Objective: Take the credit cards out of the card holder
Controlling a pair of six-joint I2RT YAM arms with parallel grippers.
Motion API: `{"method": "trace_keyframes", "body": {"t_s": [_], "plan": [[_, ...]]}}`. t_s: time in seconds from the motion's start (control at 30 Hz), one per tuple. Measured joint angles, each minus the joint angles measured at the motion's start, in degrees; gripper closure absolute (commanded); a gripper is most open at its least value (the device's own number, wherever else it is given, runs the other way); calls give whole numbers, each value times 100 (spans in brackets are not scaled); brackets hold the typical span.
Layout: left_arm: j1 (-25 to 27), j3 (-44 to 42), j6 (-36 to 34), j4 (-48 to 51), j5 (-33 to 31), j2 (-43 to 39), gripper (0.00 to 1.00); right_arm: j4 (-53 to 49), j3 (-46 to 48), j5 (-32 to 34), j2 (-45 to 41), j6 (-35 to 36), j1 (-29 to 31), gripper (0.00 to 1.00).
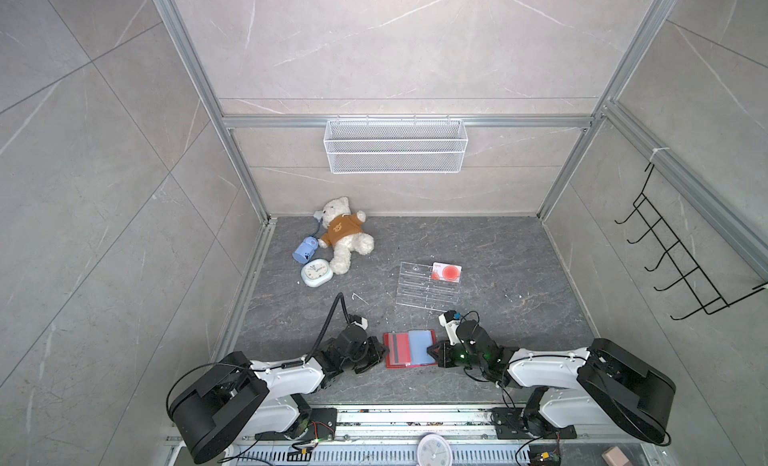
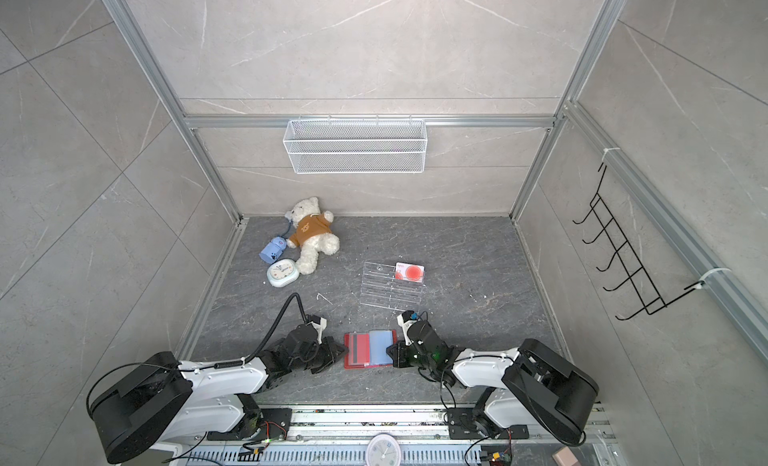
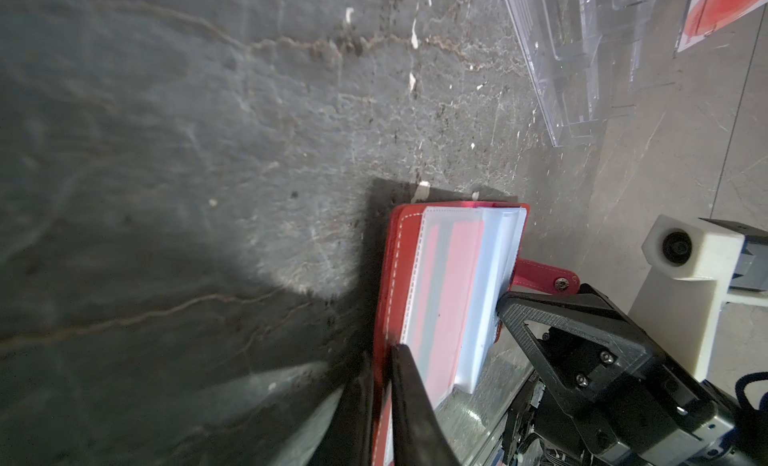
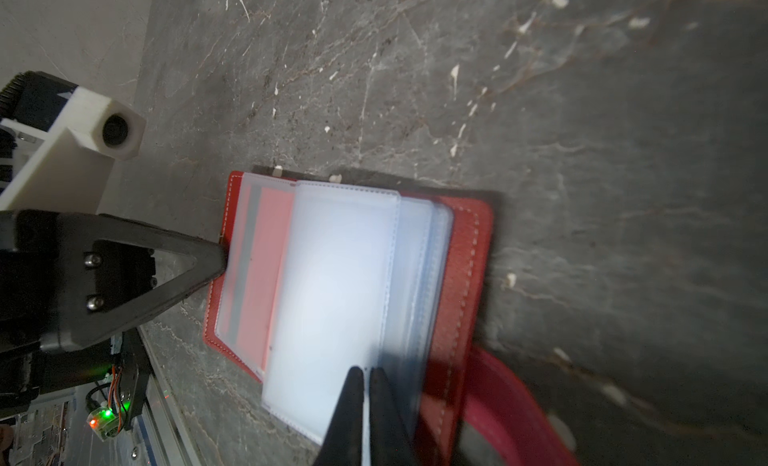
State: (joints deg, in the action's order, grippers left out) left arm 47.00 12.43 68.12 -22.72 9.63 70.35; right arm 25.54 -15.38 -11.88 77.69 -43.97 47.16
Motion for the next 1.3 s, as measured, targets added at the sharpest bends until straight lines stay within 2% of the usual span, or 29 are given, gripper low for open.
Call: {"method": "trace_keyframes", "body": {"t_s": [0.13, 0.2, 0.43, 0.73, 0.97, 1.3], "plan": [[0, -2, 2, -35, -37, -278, 94, 0, 0, 0, 0, 0, 0, 90], [0, -2, -2, -66, -44, -350, 100, 0, 0, 0, 0, 0, 0, 90], [0, -2, -76, -48, -39, -369, 100, -85, 0, -17, -79, 0, 0, 87], [0, -2, -179, 136, -50, -586, 100, -1023, -26, 181, -841, 4, 0, 81], [24, -2, -245, 264, -50, -710, 100, -1558, -61, 420, -1281, -2, 0, 87], [144, 28, -409, 341, -59, -732, 100, -1652, -61, 391, -859, -26, 0, 92]]}}
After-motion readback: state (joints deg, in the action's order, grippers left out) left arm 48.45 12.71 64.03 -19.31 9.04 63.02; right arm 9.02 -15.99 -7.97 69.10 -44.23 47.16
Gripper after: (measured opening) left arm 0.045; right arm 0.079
